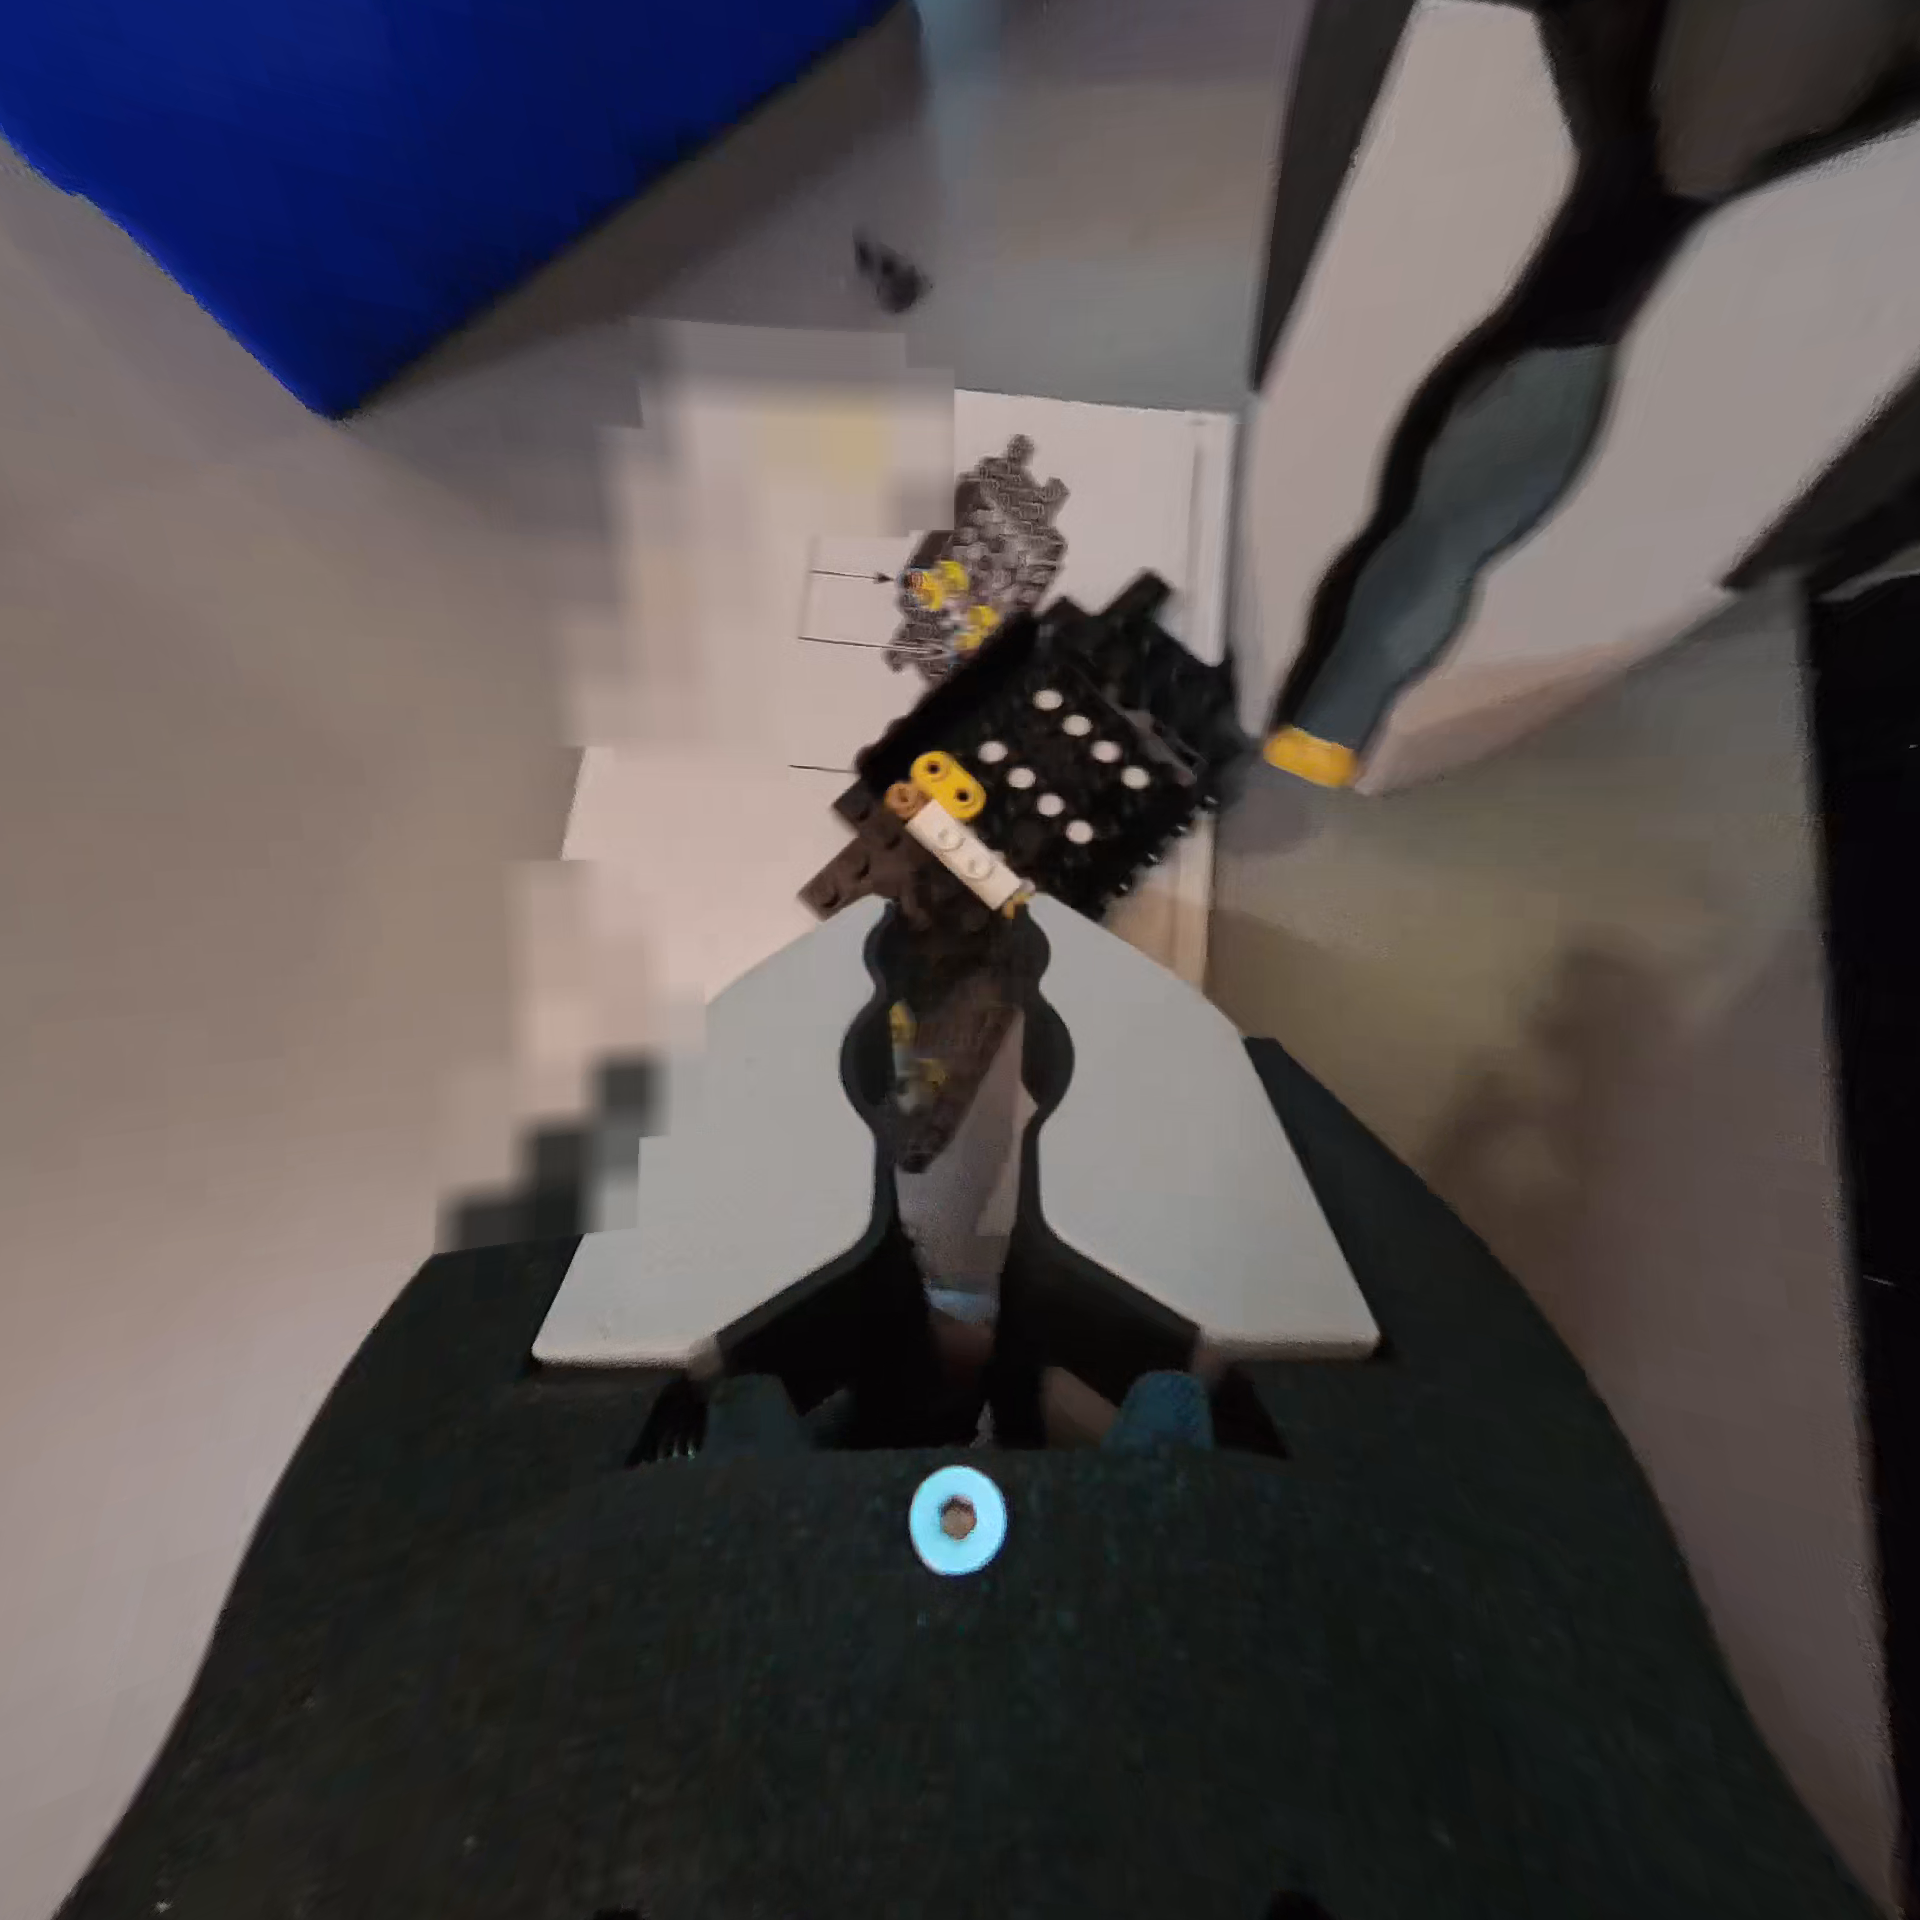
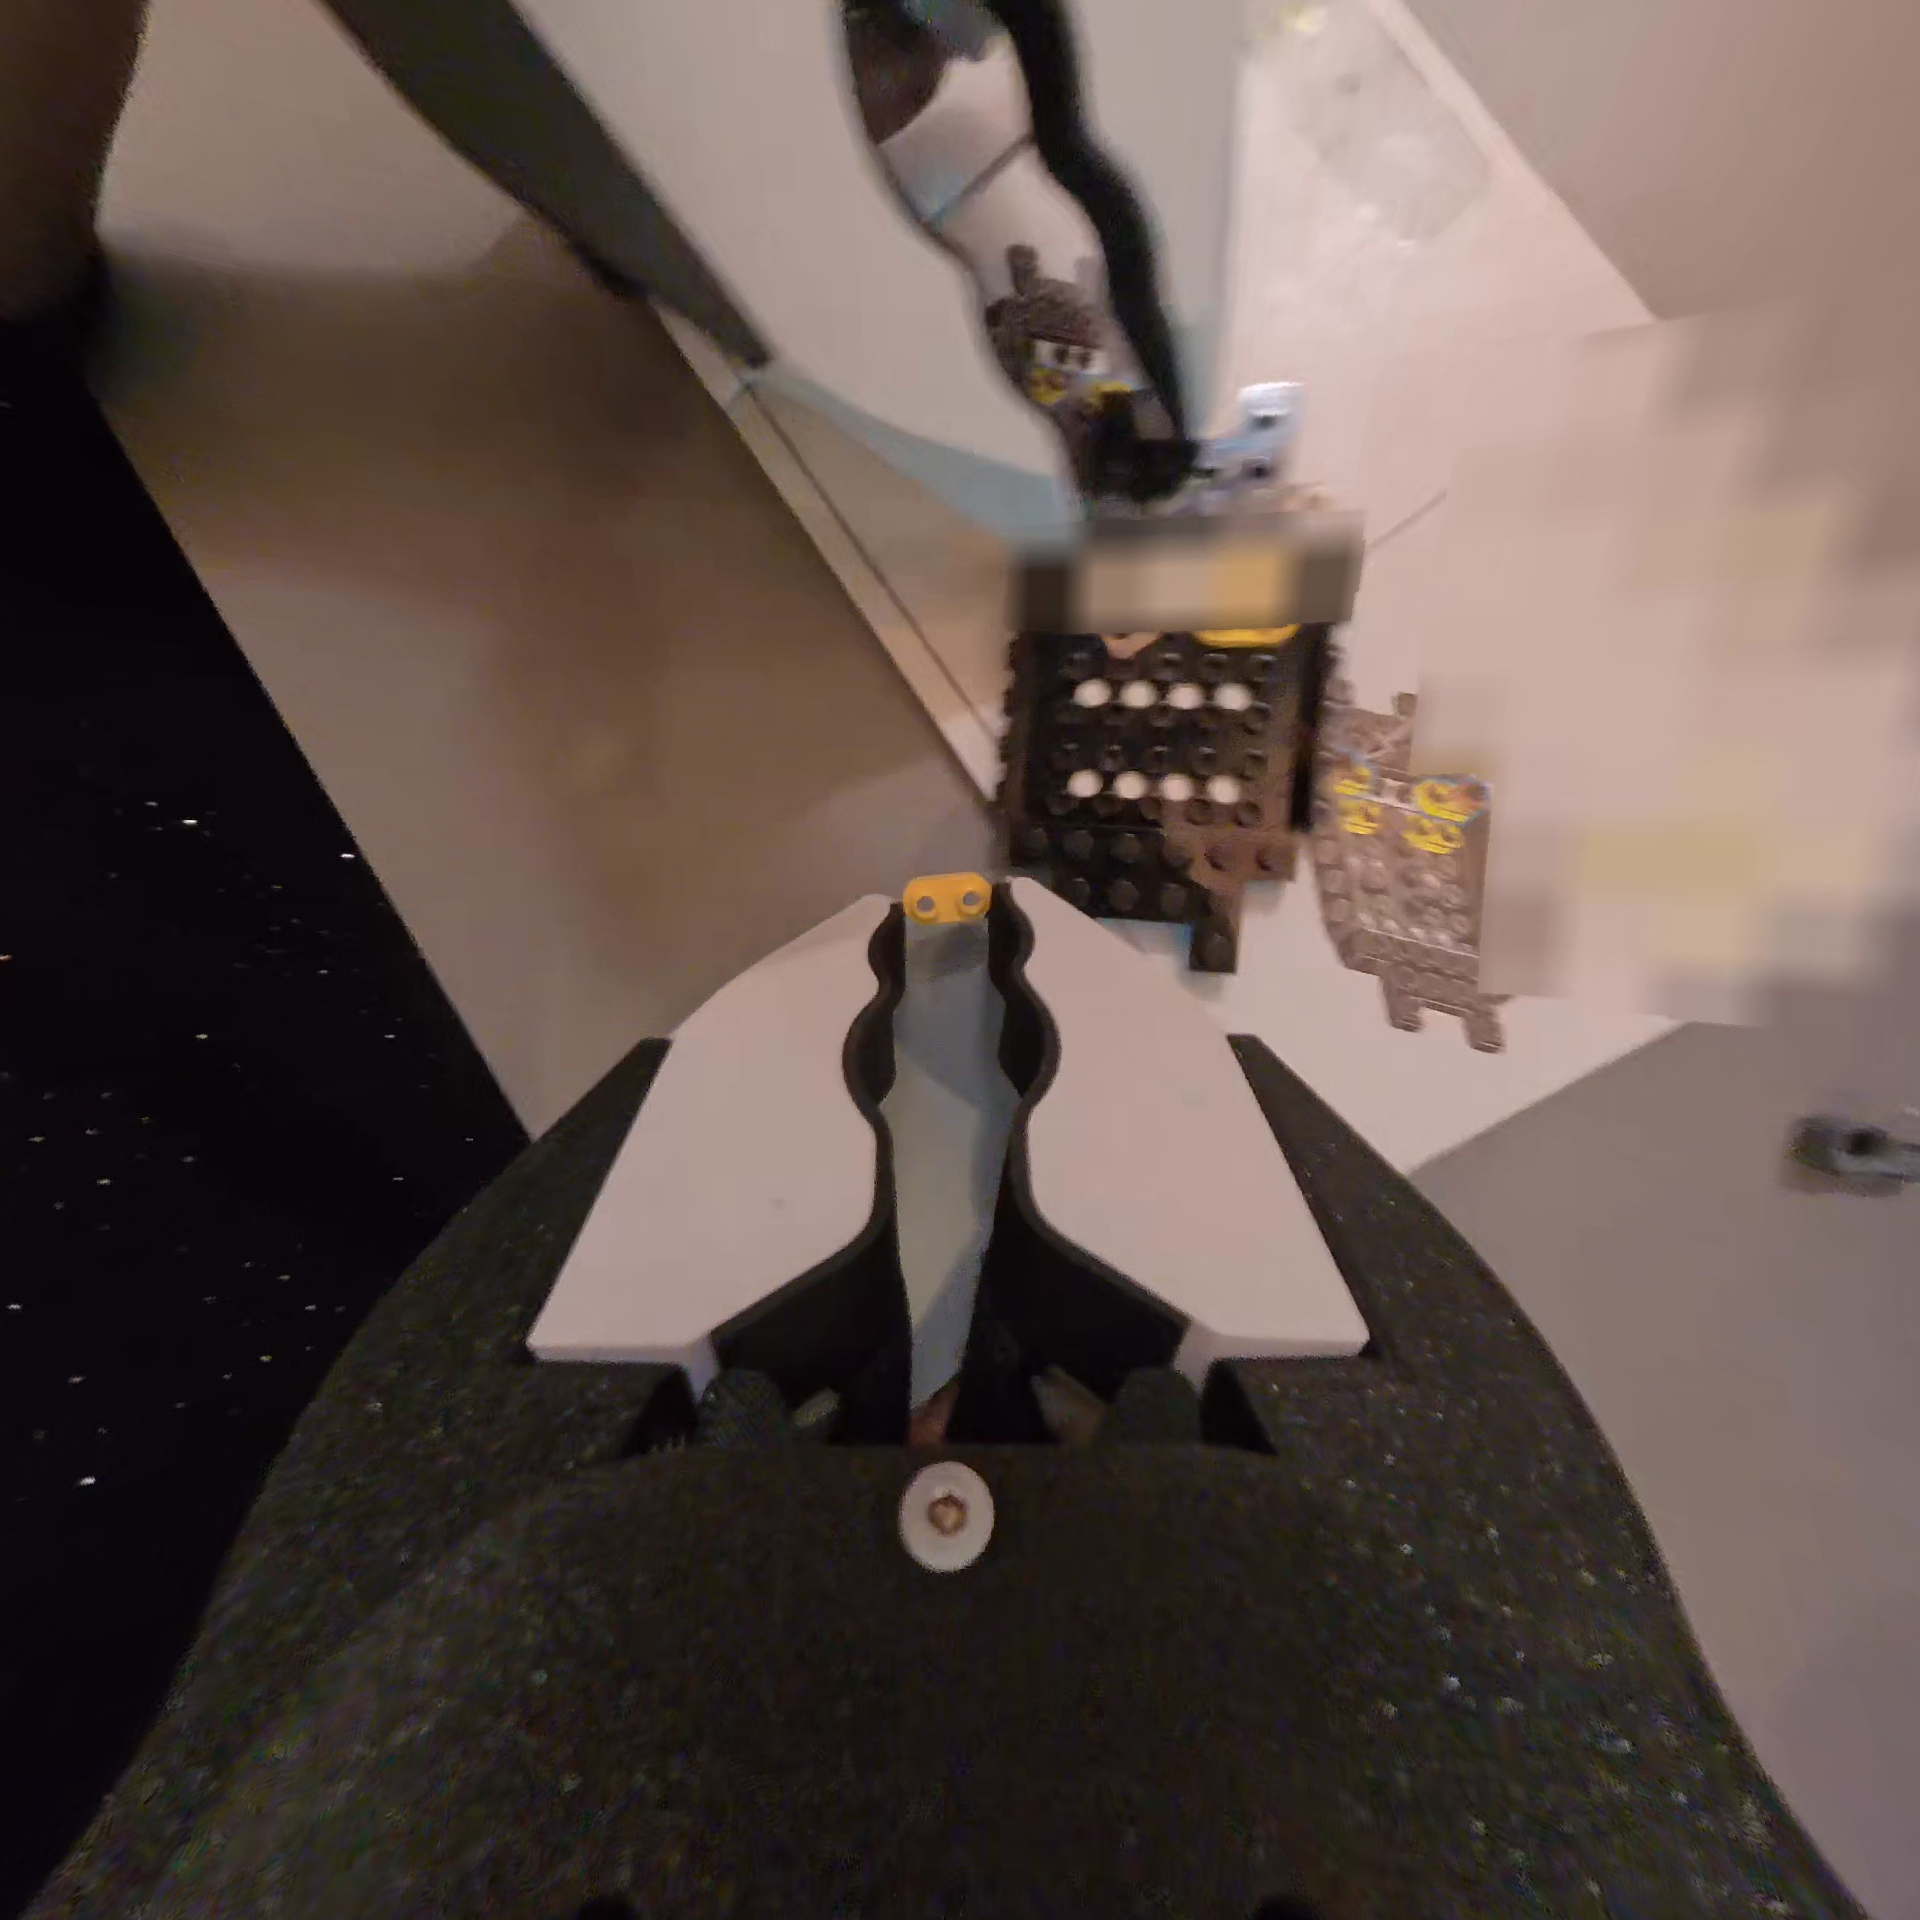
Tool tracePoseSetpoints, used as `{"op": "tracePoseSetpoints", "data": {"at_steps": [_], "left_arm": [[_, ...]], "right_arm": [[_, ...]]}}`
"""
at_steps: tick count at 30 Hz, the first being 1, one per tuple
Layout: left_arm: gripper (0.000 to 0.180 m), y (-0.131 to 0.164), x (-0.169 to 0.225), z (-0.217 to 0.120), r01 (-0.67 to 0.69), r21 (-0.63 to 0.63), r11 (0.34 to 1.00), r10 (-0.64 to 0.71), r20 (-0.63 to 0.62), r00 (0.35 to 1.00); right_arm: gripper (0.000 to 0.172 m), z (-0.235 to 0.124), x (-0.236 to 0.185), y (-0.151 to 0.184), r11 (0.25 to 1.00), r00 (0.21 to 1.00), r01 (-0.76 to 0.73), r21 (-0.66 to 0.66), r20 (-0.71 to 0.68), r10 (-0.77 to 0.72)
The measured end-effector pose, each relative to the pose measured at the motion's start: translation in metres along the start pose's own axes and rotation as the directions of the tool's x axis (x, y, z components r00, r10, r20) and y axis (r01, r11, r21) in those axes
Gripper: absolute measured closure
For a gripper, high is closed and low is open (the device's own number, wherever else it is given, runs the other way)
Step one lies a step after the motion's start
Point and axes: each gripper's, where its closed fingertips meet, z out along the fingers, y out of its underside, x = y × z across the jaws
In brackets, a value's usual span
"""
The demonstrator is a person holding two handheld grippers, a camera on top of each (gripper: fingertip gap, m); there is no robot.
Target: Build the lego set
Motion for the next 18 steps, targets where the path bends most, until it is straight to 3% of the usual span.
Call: {"op": "tracePoseSetpoints", "data": {"at_steps": [1, 5, 11, 15, 18], "left_arm": [[0.161, 0.001, 0.007, -0.001, 0.027, -0.011, 1.000, -0.028, -0.046, 0.999], [0.160, 0.010, 0.047, -0.012, 0.087, -0.064, 0.994, -0.100, -0.259, 0.961], [0.150, 0.019, 0.026, -0.031, 0.112, -0.027, 0.993, -0.114, -0.106, 0.988], [0.127, 0.023, 0.023, -0.030, 0.108, -0.066, 0.992, -0.110, -0.031, 0.993], [0.117, 0.023, 0.023, -0.020, 0.109, -0.086, 0.990, -0.109, 0.011, 0.994]], "right_arm": [[0.156, -0.003, 0.007, 0.000, 1.000, 1.000, 0.008, -0.002, -0.021, -0.009], [0.156, -0.010, 0.033, -0.007, 0.999, 0.997, 0.050, 0.011, -0.067, -0.049], [0.156, -0.018, 0.035, -0.030, 0.971, 0.970, 0.240, -0.005, -0.035, -0.240], [0.156, -0.013, 0.017, -0.046, 0.865, 0.868, 0.497, -0.065, 0.023, -0.497], [0.156, -0.002, 0.013, -0.050, 0.794, 0.802, 0.596, -0.115, 0.107, -0.587]]}}
